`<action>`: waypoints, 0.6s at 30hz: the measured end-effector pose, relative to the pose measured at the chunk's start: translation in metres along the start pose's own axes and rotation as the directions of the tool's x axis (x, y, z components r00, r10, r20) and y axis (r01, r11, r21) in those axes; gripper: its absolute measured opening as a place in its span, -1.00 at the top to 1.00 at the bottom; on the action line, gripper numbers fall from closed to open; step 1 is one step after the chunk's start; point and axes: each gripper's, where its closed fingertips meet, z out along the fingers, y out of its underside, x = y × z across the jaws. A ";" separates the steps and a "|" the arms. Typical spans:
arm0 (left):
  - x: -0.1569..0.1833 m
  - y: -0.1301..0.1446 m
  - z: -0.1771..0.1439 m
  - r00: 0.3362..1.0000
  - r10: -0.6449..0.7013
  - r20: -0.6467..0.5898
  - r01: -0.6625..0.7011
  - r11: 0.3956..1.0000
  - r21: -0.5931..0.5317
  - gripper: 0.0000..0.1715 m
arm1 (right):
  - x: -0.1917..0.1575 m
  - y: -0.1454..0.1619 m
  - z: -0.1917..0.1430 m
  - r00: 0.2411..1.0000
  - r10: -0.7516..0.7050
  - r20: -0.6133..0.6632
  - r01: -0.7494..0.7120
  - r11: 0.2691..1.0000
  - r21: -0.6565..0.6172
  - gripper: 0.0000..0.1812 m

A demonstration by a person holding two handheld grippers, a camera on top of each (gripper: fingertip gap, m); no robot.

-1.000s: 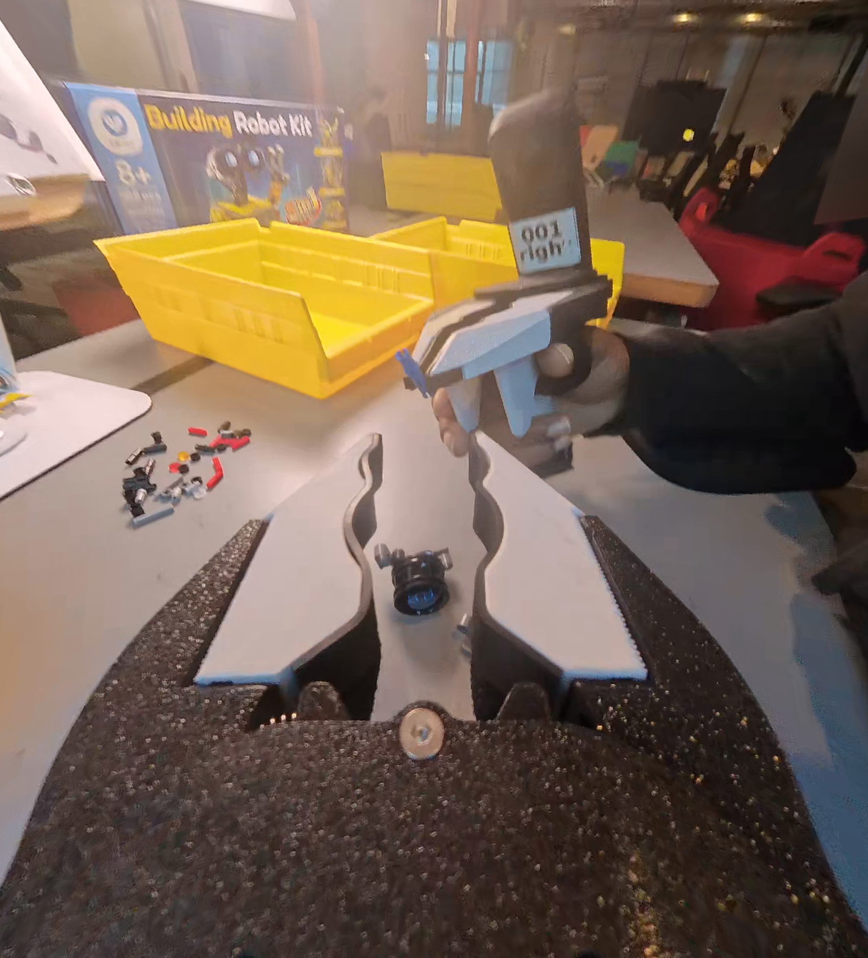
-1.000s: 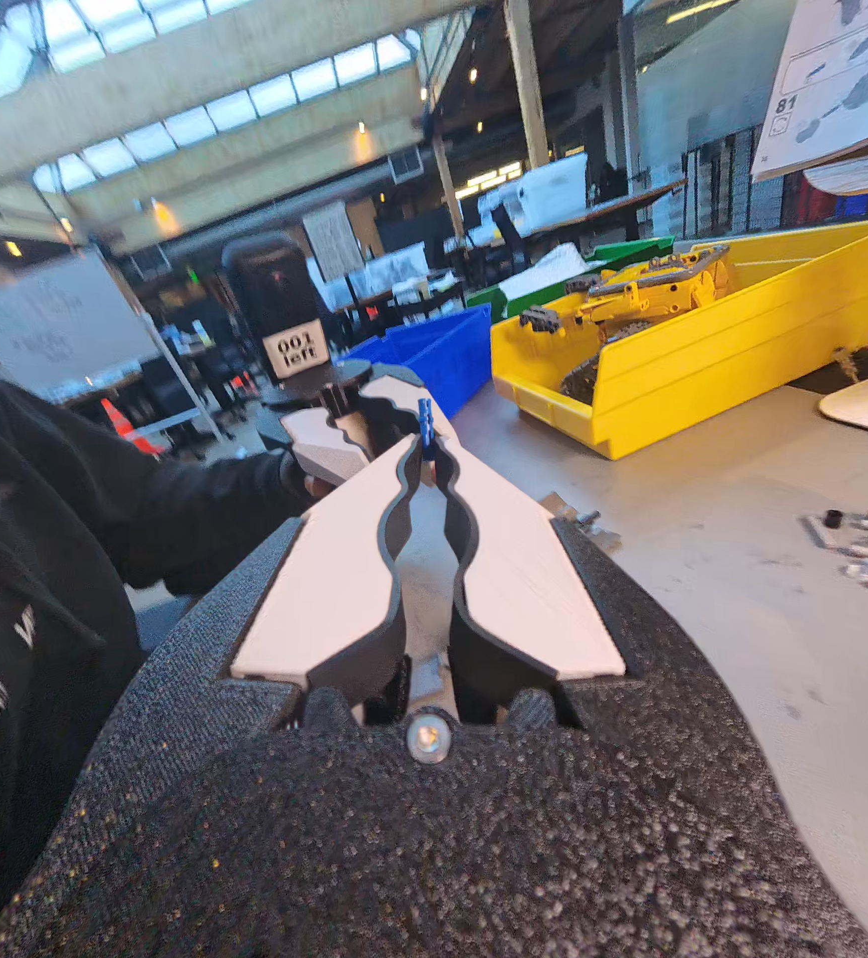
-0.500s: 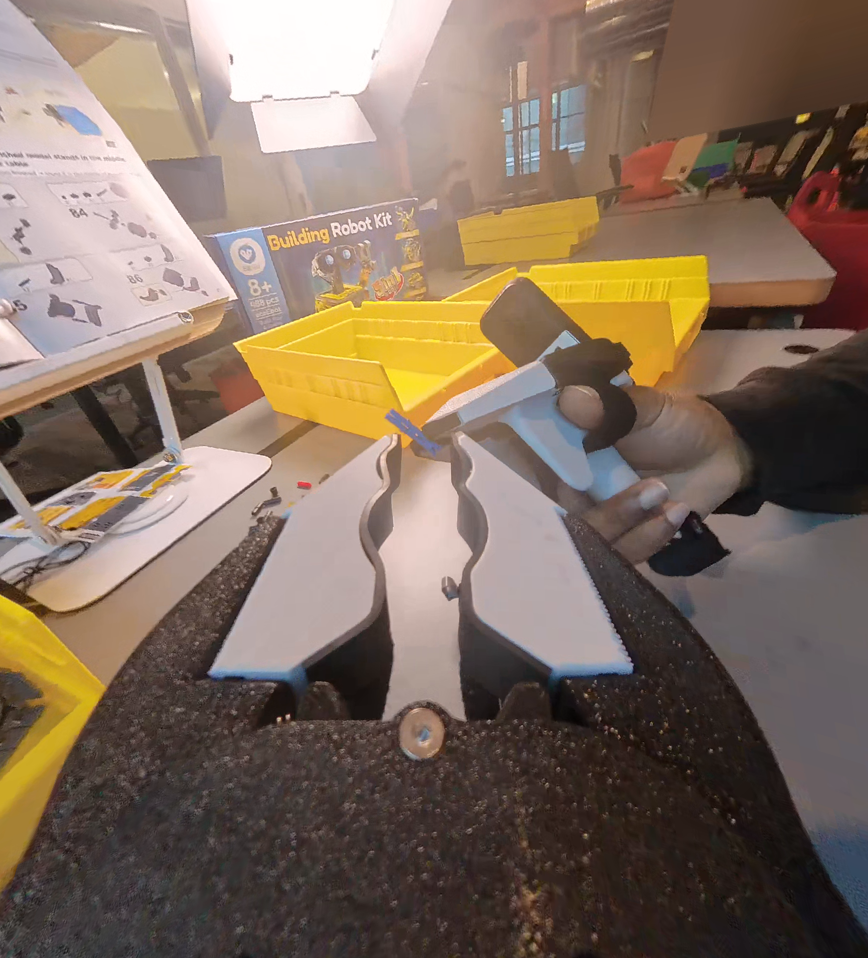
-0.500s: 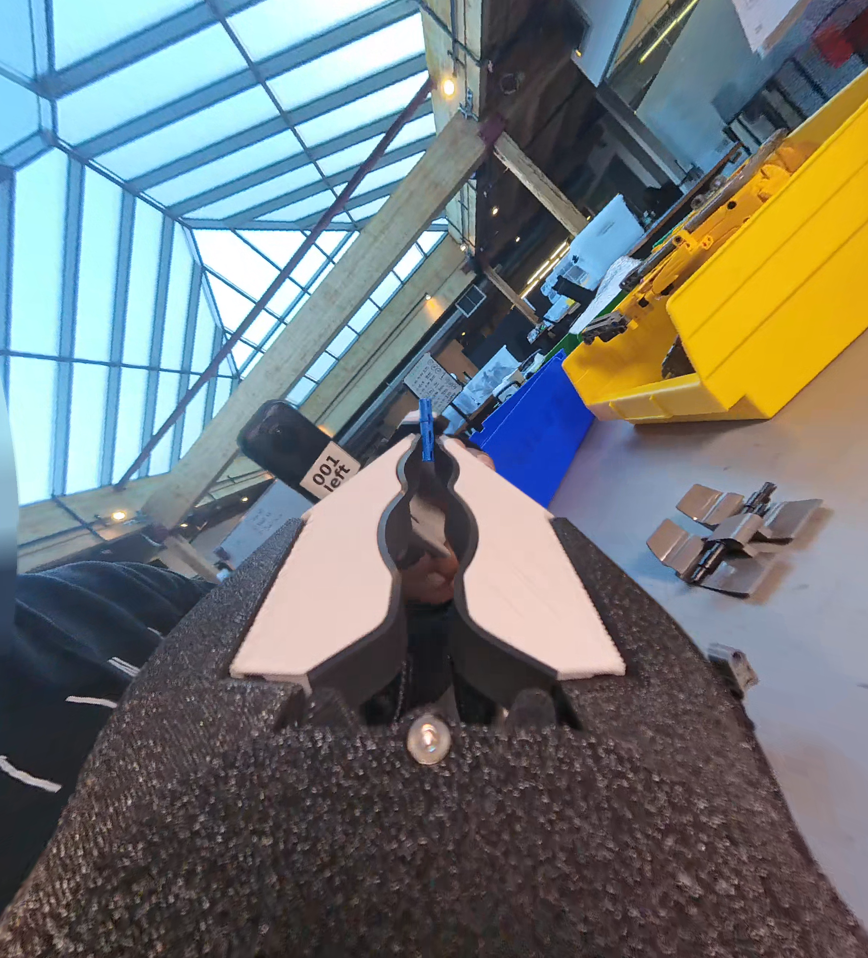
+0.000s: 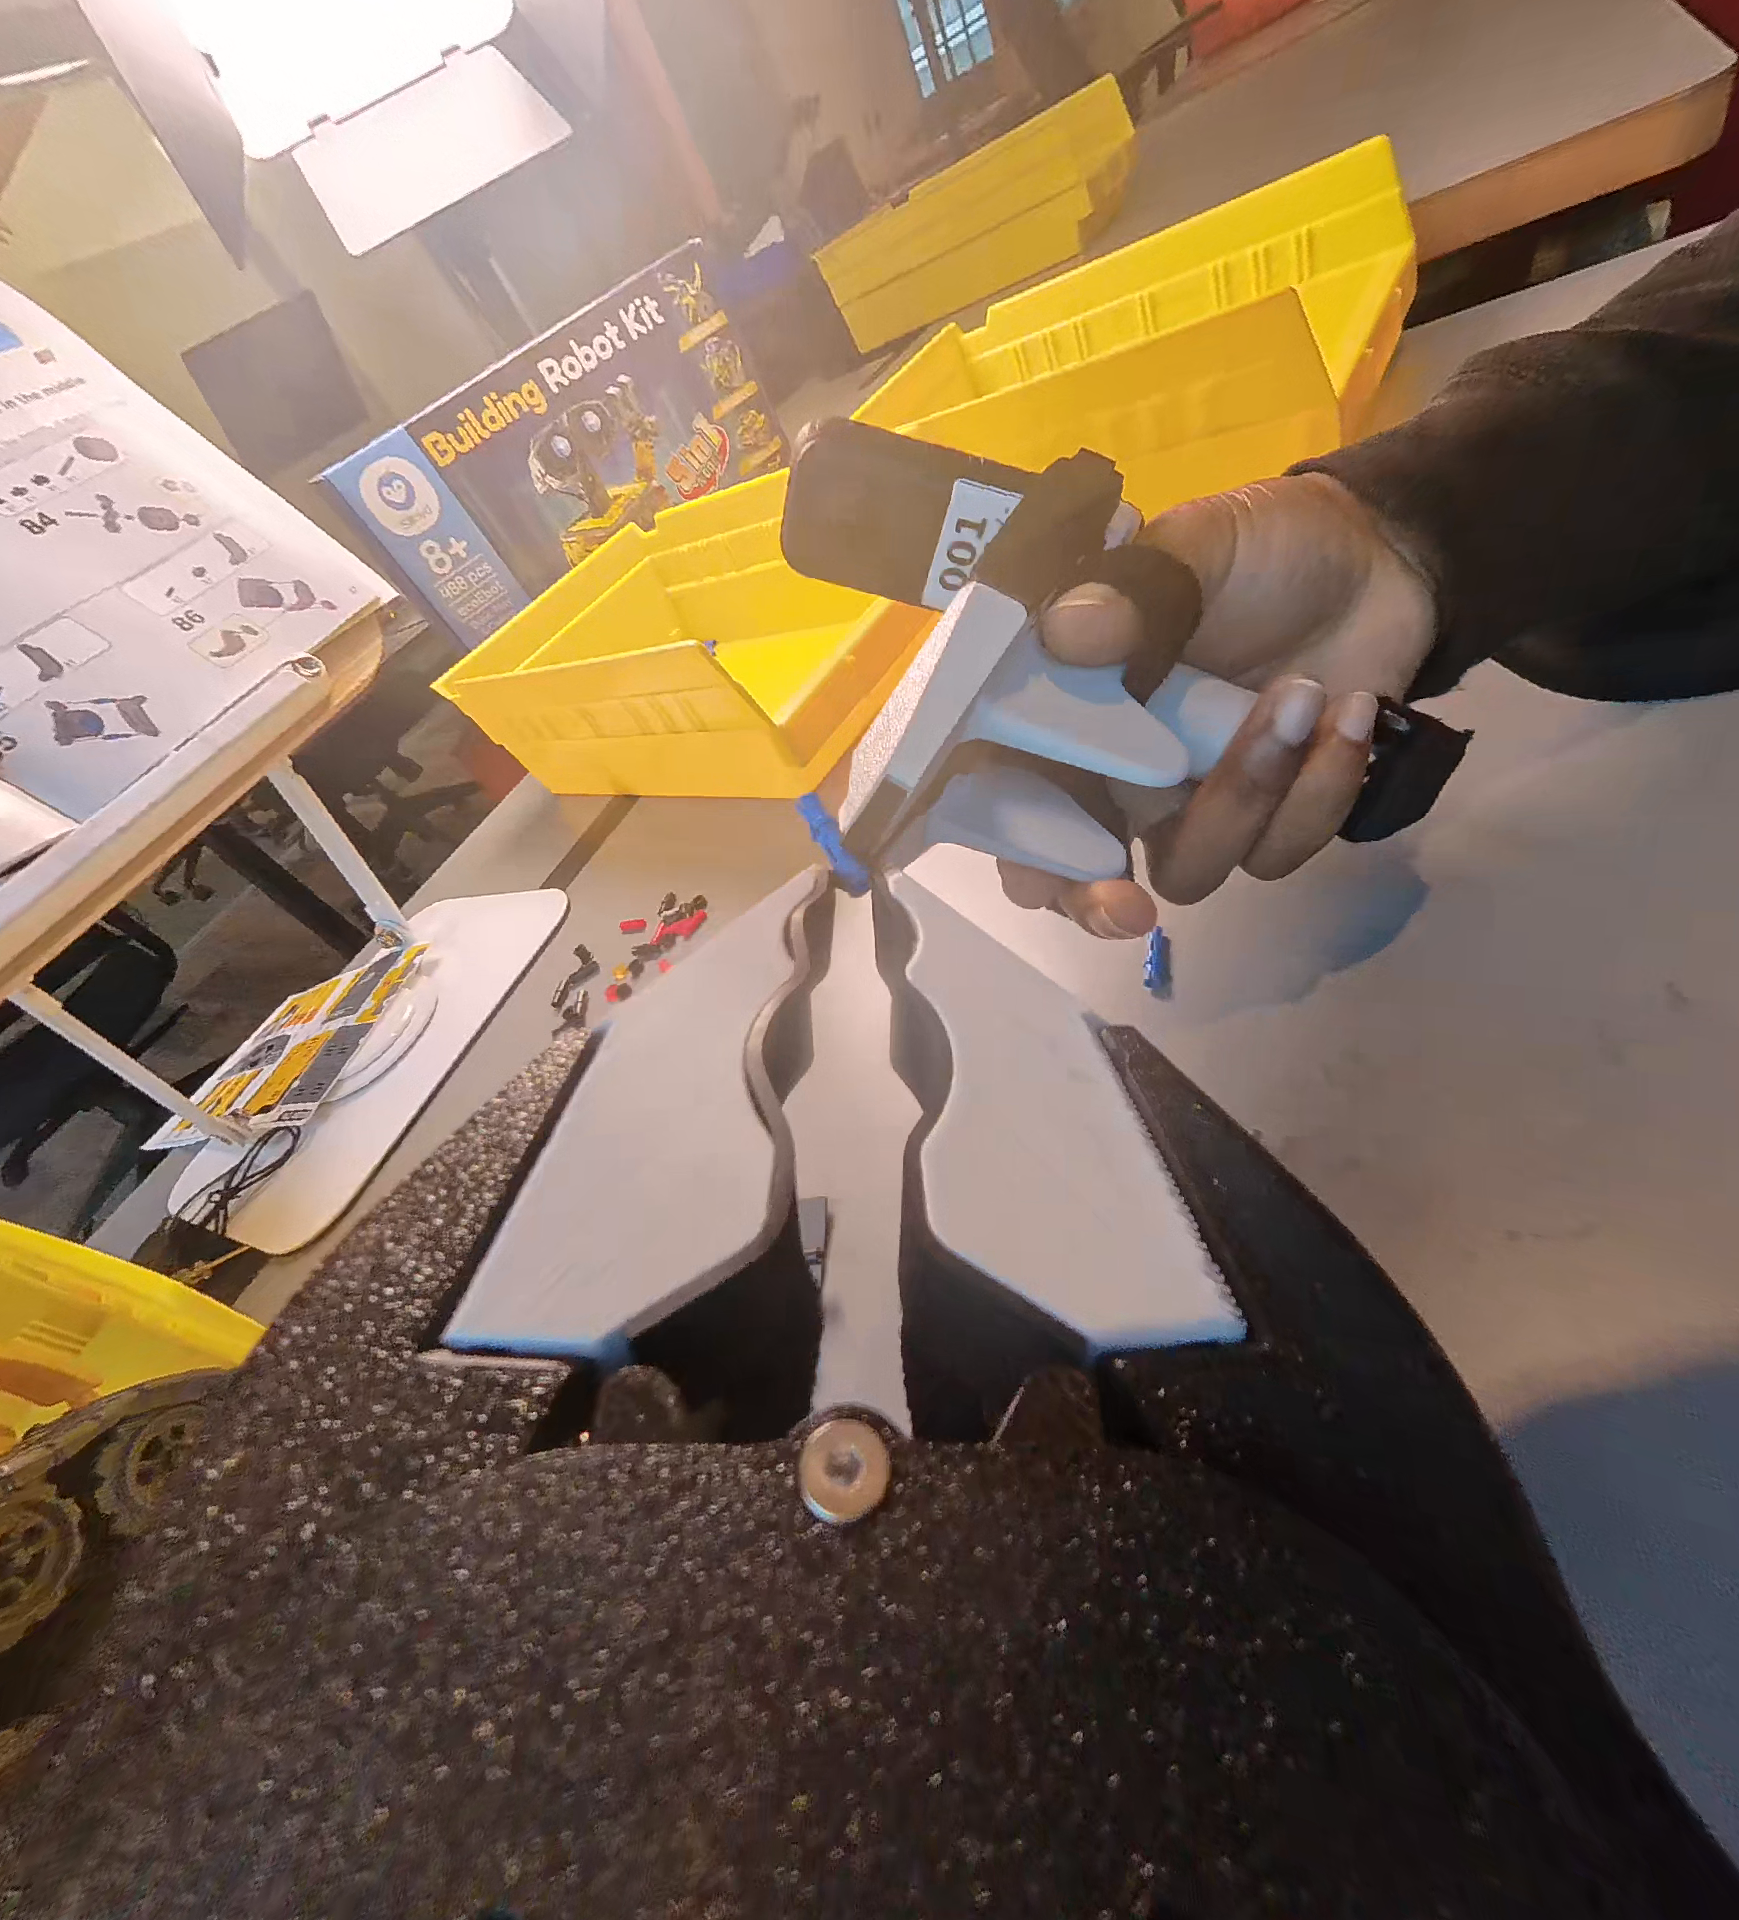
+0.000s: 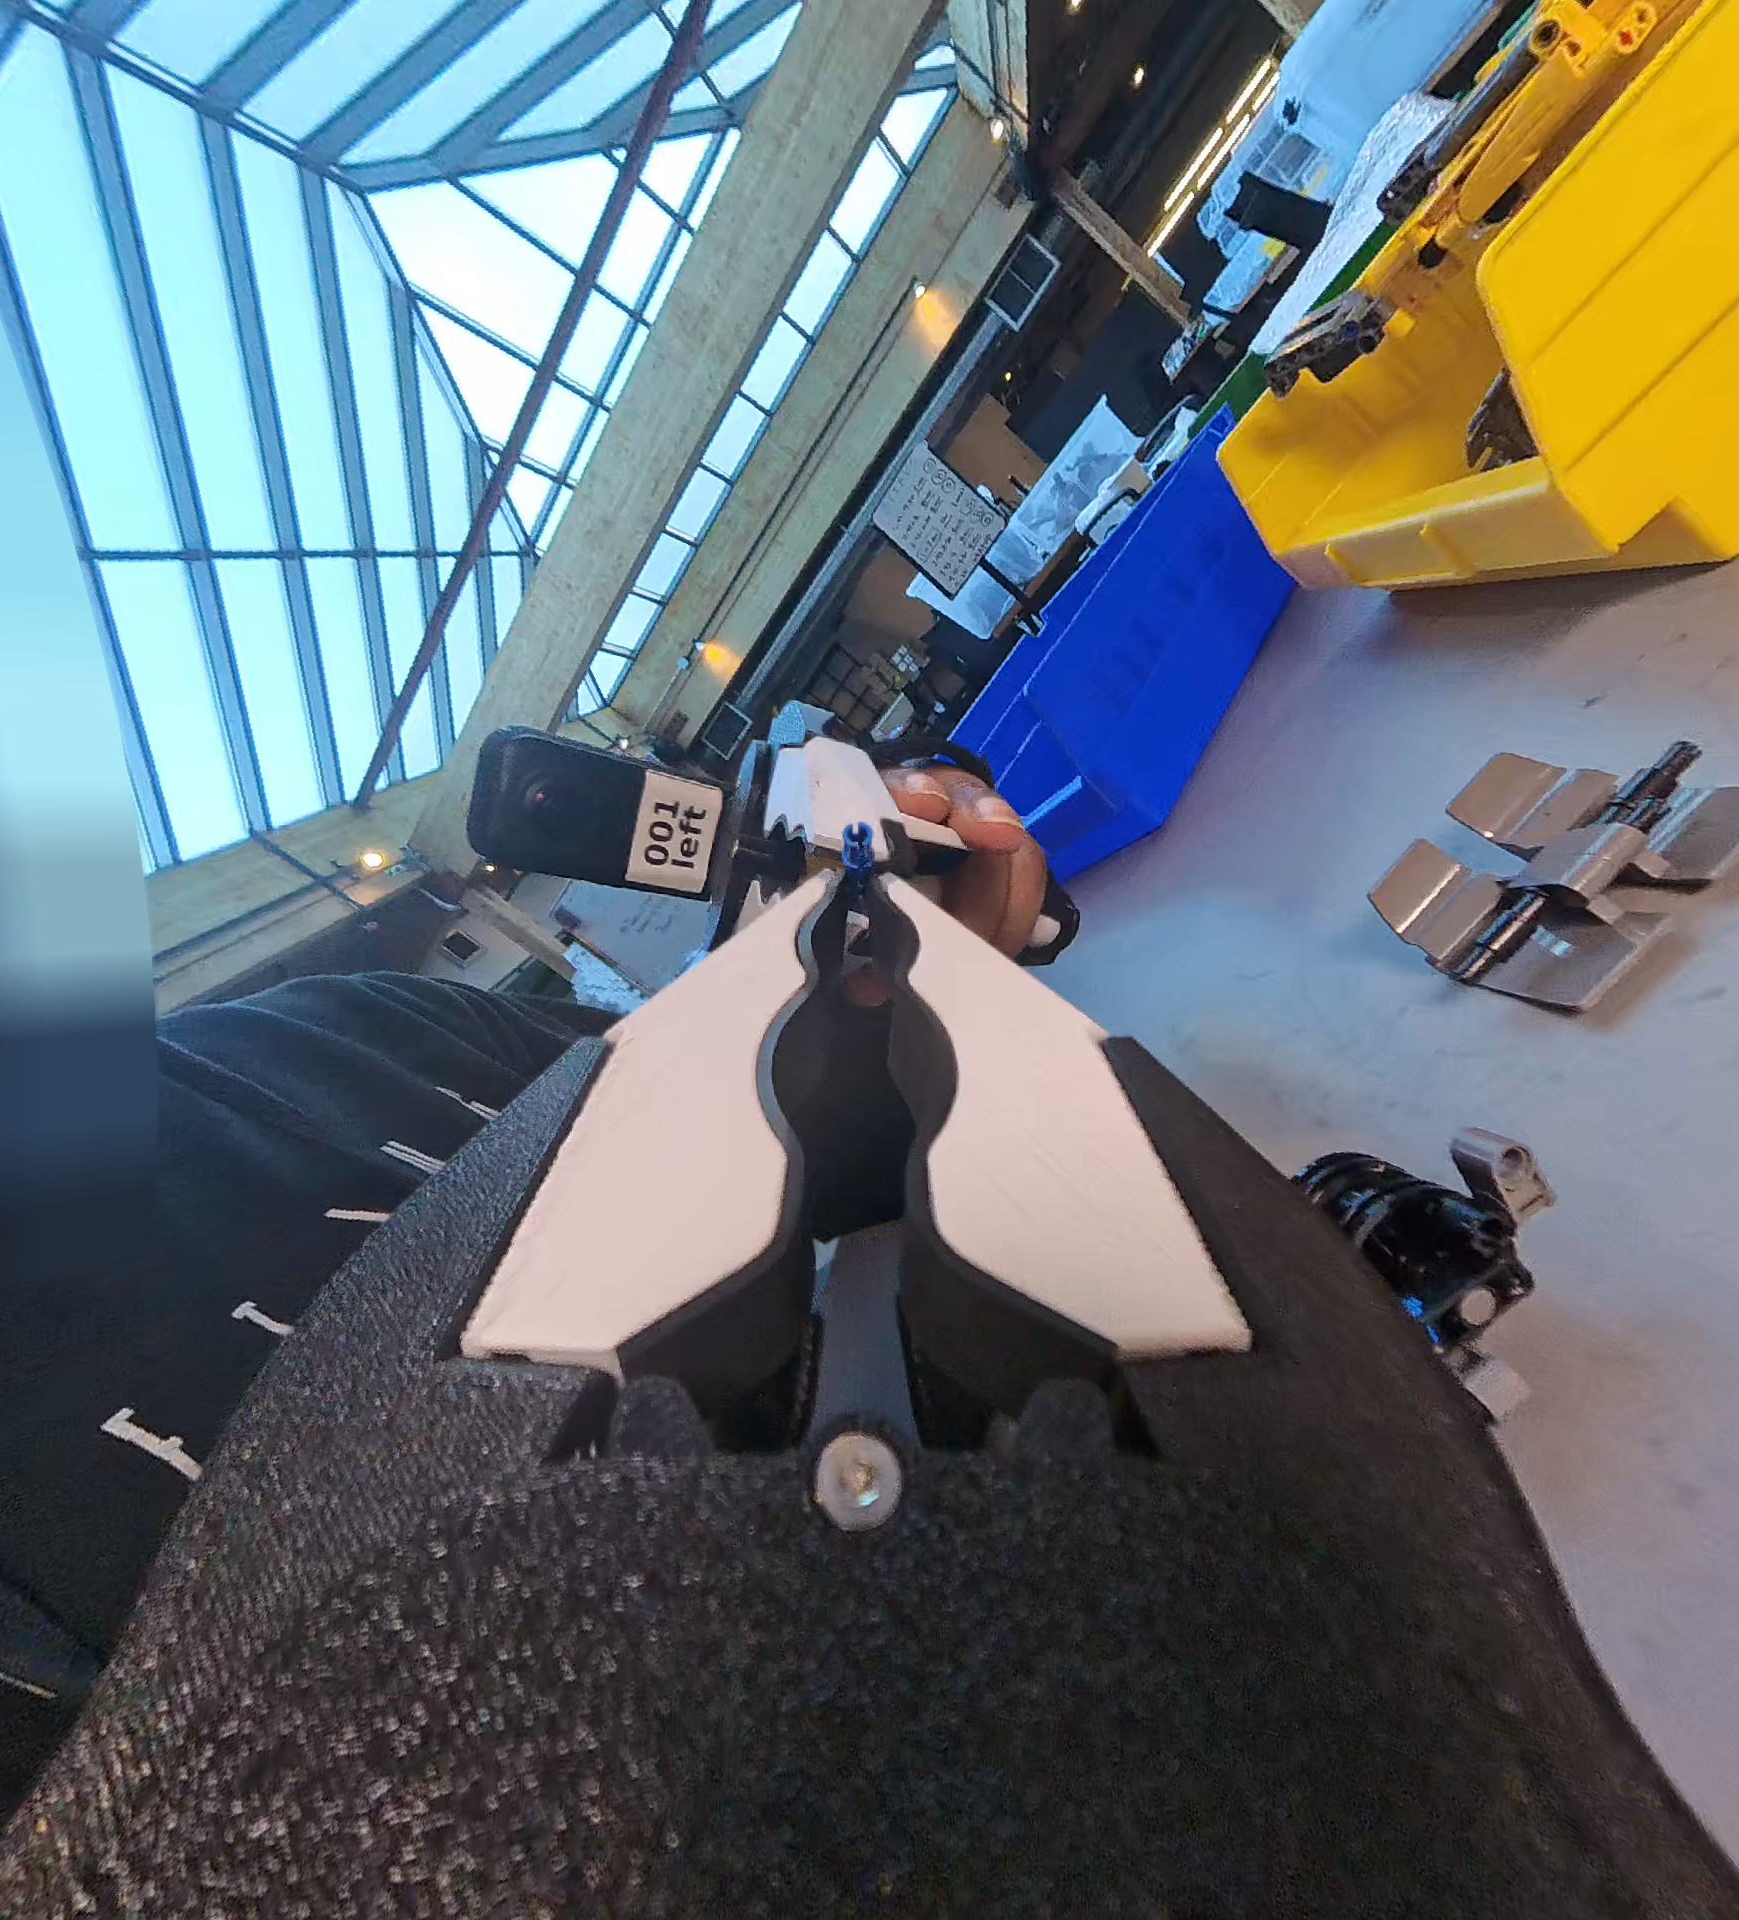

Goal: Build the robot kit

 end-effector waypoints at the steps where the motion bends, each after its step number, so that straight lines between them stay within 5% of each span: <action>1: 0.001 0.001 0.000 1.000 -0.005 -0.007 0.005 1.000 -0.005 0.93 | 0.001 0.001 0.000 1.000 -0.017 -0.012 0.016 1.000 -0.012 0.95; 10: 0.008 0.009 0.001 0.999 0.024 -0.035 -0.026 0.999 -0.040 0.94 | 0.007 0.011 -0.004 0.989 -0.124 -0.087 0.112 0.985 -0.129 0.95; 18: 0.006 0.019 0.004 0.980 0.194 0.034 -0.190 0.977 -0.098 0.95 | 0.019 0.013 -0.010 0.984 -0.089 -0.155 0.066 0.987 -0.147 0.95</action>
